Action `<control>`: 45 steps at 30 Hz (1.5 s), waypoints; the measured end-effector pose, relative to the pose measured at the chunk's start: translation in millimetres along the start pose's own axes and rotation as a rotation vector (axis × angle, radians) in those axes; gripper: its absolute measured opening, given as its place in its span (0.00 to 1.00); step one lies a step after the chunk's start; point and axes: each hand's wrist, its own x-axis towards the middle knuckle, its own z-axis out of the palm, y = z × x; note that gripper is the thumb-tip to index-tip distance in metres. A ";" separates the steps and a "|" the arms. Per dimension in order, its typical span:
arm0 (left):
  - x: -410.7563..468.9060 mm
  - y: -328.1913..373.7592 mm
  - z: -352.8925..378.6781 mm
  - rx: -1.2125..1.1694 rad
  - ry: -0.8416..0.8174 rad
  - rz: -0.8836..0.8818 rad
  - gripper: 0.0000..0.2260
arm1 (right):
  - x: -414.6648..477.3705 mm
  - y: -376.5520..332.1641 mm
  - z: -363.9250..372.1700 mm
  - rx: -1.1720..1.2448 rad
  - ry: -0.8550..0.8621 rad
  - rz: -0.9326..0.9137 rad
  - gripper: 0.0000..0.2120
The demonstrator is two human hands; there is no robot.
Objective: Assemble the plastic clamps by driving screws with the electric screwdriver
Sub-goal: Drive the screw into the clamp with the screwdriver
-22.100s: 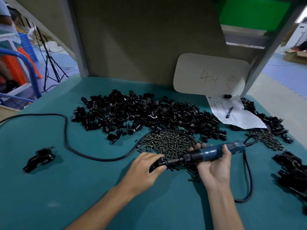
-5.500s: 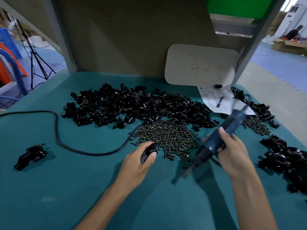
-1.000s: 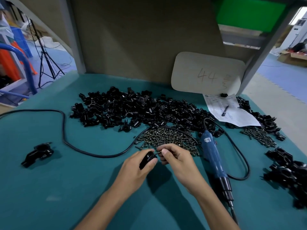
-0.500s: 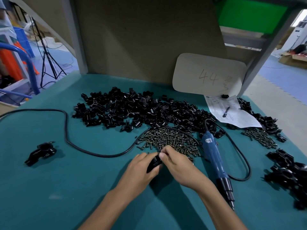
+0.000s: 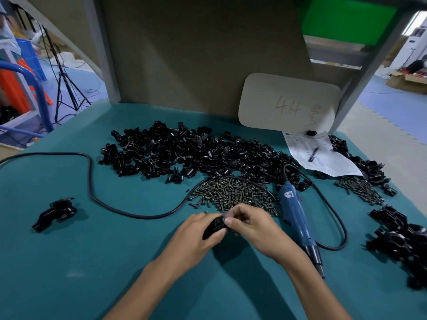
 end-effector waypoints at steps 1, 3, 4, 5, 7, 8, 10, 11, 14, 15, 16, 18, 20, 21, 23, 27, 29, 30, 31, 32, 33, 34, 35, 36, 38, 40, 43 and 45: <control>-0.5 0.5 0.8 0.030 0.007 0.012 0.15 | 1.1 0.3 0.1 -0.085 -0.001 0.018 0.06; 0.1 2.0 2.1 0.094 0.017 0.044 0.17 | 2.8 0.6 1.3 -0.272 -0.006 0.032 0.13; 0.4 2.8 2.7 0.121 0.021 0.057 0.17 | 3.2 0.0 2.1 -0.331 -0.009 0.028 0.16; 1.0 3.4 3.2 0.141 0.026 0.069 0.17 | 3.4 -1.1 3.1 -0.373 -0.018 0.016 0.18; 1.4 4.6 4.1 0.157 0.034 0.075 0.18 | 2.3 -3.9 2.6 -0.437 -0.035 0.007 0.21; 2.2 5.2 4.4 0.159 0.036 0.070 0.19 | 1.0 -5.0 -1.4 -0.468 -0.018 0.015 0.21; 5.0 5.4 4.0 0.175 0.047 0.057 0.22 | -3.8 -3.9 -19.2 -0.534 0.123 0.043 0.20; 6.5 5.6 3.1 0.187 0.055 0.046 0.23 | -8.1 1.2 -32.1 -0.609 0.241 0.073 0.19; 10.0 5.4 -0.1 0.208 0.068 0.025 0.25 | -30.0 25.1 -67.8 -0.896 0.423 0.384 0.32; 11.3 5.1 -0.7 0.218 0.071 0.028 0.25 | -36.1 31.8 -74.4 -0.896 0.381 0.495 0.35; 12.3 5.0 -1.0 0.231 0.070 0.032 0.25 | -41.0 36.6 -77.8 -0.845 0.336 0.577 0.35; 14.7 4.1 -1.1 0.252 0.072 0.045 0.24 | -46.1 43.4 -82.9 -0.712 0.305 0.621 0.31; 15.6 2.8 -2.1 0.273 0.075 0.076 0.24 | -49.5 45.3 -88.6 -0.475 0.368 0.559 0.28; 15.8 1.8 -2.5 0.288 0.073 0.094 0.24 | -49.5 44.0 -90.9 -0.275 0.428 0.508 0.26; 16.6 0.1 -3.8 0.333 0.057 0.118 0.26 | -45.6 37.5 -91.1 0.265 0.559 0.446 0.19; 25.7 -4.4 -7.1 0.458 -0.049 0.119 0.29 | -17.7 20.7 -85.0 1.263 0.758 0.287 0.14; 29.8 -8.4 -6.7 0.496 -0.068 0.128 0.28 | 1.1 14.5 -75.4 1.481 0.861 0.176 0.16; 30.7 -10.2 -5.6 0.504 -0.069 0.138 0.26 | 9.6 13.8 -70.0 1.531 0.928 0.150 0.16; 31.0 -12.1 -4.5 0.509 -0.063 0.155 0.24 | 17.1 13.7 -64.3 1.560 0.990 0.134 0.17; 30.6 -13.8 -3.1 0.511 -0.049 0.180 0.22 | 22.6 14.6 -58.4 1.577 1.042 0.122 0.17; 30.0 -15.2 -1.8 0.511 -0.027 0.209 0.21 | 26.9 16.0 -53.2 1.586 1.080 0.112 0.18; 29.7 -15.8 -1.3 0.514 -0.003 0.236 0.19 | 30.4 17.5 -48.3 1.589 1.107 0.101 0.18; 29.7 -15.9 -1.2 0.519 0.012 0.252 0.18 | 33.4 19.4 -43.6 1.586 1.130 0.098 0.19; 30.3 -15.8 -1.6 0.522 0.010 0.254 0.17 | 35.7 21.6 -39.2 1.579 1.150 0.101 0.20; 30.6 -15.8 -2.2 0.517 -0.018 0.242 0.18 | 39.3 24.7 -31.2 1.562 1.168 0.109 0.20; 29.8 -15.3 -3.7 0.512 -0.039 0.241 0.17 | 42.1 24.7 -25.1 1.545 1.170 0.119 0.20; 29.4 -14.4 -5.5 0.522 -0.076 0.236 0.17 | 45.0 23.7 -21.6 1.535 1.160 0.111 0.19; 30.0 -15.7 -5.2 0.539 -0.097 0.239 0.18 | 45.2 24.8 -21.7 1.529 1.147 0.093 0.19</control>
